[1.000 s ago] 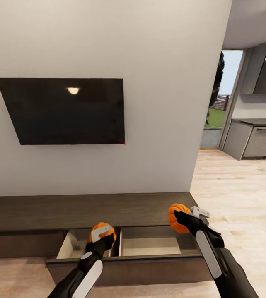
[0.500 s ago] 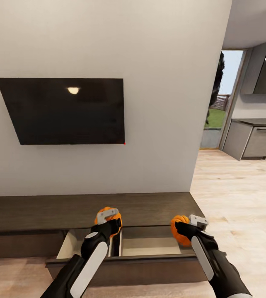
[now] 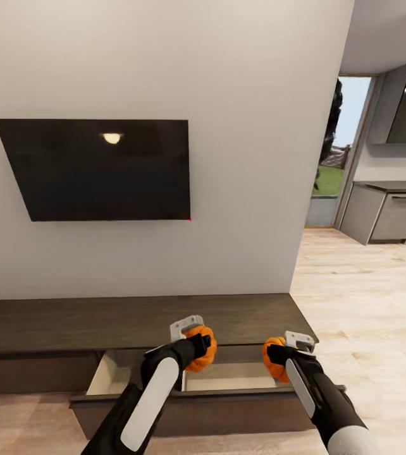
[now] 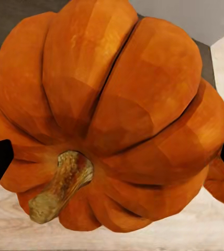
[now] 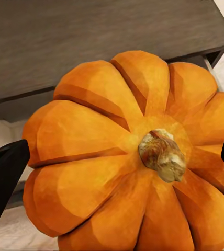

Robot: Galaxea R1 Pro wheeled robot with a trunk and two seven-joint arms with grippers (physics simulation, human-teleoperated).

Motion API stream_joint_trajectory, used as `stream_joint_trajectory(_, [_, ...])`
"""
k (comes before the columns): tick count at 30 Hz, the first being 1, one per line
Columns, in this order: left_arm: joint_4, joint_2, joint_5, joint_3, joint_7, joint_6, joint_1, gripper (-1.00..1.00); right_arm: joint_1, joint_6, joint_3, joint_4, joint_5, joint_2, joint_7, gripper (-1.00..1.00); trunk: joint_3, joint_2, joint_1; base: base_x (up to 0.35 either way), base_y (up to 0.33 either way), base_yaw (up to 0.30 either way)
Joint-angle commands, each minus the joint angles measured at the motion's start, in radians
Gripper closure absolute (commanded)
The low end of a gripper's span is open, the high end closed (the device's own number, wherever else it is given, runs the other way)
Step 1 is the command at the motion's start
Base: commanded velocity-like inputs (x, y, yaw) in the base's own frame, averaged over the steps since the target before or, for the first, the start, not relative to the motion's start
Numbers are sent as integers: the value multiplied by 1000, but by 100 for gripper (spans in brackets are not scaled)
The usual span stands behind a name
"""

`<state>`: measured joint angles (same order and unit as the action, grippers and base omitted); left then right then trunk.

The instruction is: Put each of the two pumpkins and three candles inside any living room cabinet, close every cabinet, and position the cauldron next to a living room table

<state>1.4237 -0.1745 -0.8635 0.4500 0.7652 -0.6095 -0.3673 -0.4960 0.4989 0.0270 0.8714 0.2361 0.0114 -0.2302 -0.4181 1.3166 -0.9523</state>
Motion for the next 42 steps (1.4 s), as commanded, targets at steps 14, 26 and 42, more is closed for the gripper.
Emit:
stream_joint_trajectory(14, [106,0,-76,1,9,36,-1,100,-221,-171,22,-362,-43,3,-7,100,-1,1,0,0,0,0])
stream_joint_trajectory(26, [153,0,-77,0,8,35,-1,100,-318,-202,22,-476,-60,2,-6,100,-1,1,0,0,0,0])
stream_joint_trajectory(42, [183,0,-186,-2,6,32,-1,100,-320,-150,9,-588,-2,4,-1,100,-1,1,0,96,0,0])
